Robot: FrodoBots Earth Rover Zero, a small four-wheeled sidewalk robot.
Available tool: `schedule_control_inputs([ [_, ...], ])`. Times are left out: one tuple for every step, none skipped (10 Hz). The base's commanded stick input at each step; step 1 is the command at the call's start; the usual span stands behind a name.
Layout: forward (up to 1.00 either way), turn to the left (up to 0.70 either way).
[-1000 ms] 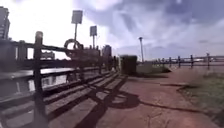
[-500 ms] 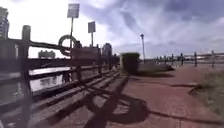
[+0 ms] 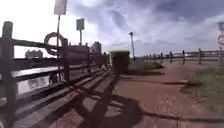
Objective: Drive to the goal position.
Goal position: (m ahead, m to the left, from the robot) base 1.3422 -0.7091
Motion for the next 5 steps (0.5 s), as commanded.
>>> schedule_control_inputs([
  [0.00,-0.85],
  [0.00,-0.85],
  [0.00,-0.85],
  [0.00,-0.85],
  [0.00,-0.85],
])
